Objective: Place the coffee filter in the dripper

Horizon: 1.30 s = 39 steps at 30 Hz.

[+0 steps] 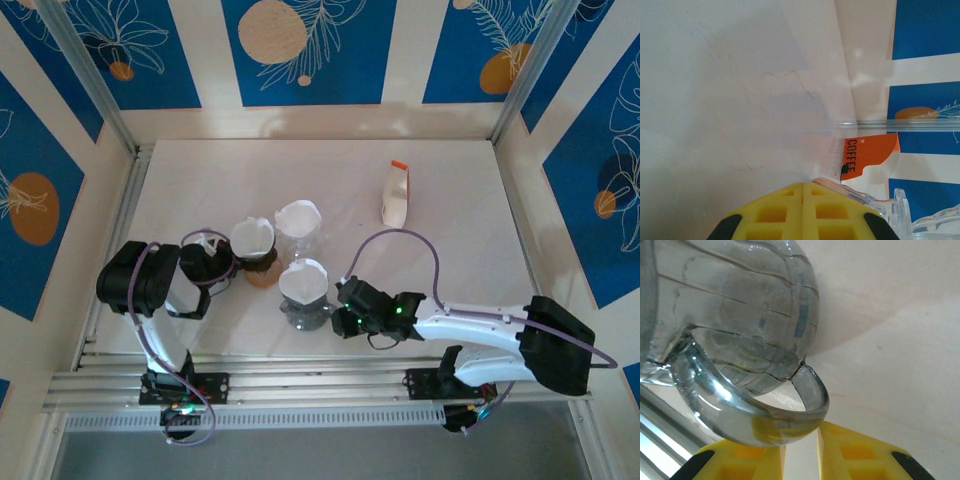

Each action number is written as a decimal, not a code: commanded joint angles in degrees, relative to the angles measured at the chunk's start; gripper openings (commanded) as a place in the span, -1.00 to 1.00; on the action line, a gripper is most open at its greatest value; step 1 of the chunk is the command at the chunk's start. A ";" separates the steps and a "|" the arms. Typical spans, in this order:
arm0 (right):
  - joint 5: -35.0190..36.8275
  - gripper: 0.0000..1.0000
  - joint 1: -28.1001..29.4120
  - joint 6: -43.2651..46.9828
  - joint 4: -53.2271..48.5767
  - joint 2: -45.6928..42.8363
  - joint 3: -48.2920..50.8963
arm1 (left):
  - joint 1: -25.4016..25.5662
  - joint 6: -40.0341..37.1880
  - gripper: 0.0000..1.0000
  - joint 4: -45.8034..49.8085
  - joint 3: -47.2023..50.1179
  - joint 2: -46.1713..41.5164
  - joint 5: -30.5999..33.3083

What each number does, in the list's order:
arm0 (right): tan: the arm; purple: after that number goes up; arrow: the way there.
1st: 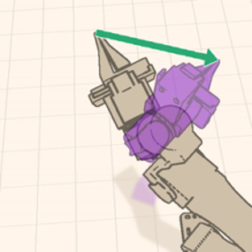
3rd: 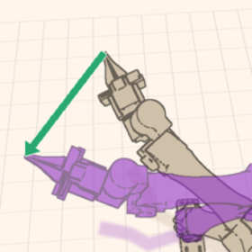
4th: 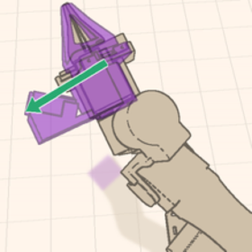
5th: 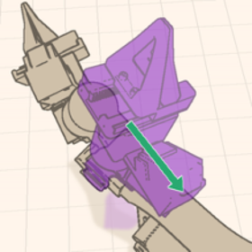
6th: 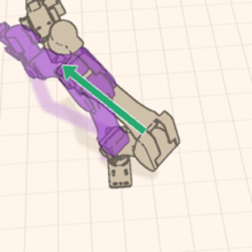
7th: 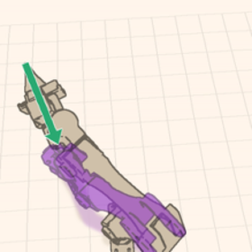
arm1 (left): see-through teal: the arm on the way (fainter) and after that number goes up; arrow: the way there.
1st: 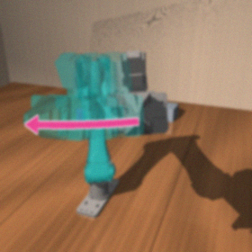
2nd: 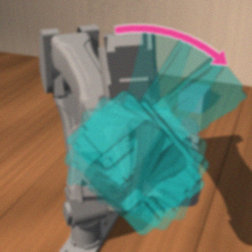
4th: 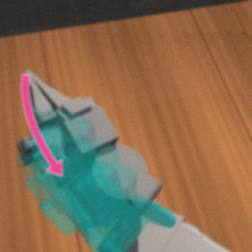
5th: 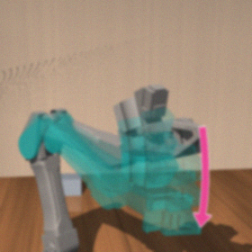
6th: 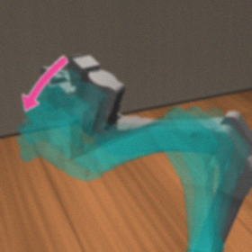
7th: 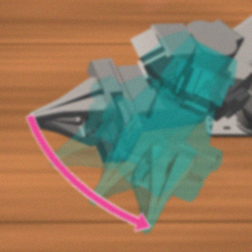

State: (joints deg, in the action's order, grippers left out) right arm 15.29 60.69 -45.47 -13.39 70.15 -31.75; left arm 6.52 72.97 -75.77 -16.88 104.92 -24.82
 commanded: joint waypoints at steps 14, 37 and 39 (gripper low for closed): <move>4.46 -0.46 -0.44 -1.17 -7.56 -10.63 0.02 | -5.62 -1.85 -1.00 3.46 4.75 -4.54 3.13; 23.17 0.58 -0.80 0.29 -19.80 -30.84 -4.29 | -8.61 -36.29 0.99 90.06 -24.41 -52.93 37.95; 25.47 0.64 -0.74 0.99 -20.35 -30.88 -5.71 | -8.63 -41.05 1.00 82.95 -21.47 -52.15 37.85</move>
State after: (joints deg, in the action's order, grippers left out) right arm 34.46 59.99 -45.43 -32.25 40.18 -34.41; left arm -1.65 39.66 6.22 -40.51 51.62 6.42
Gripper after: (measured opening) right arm 0.810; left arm 0.997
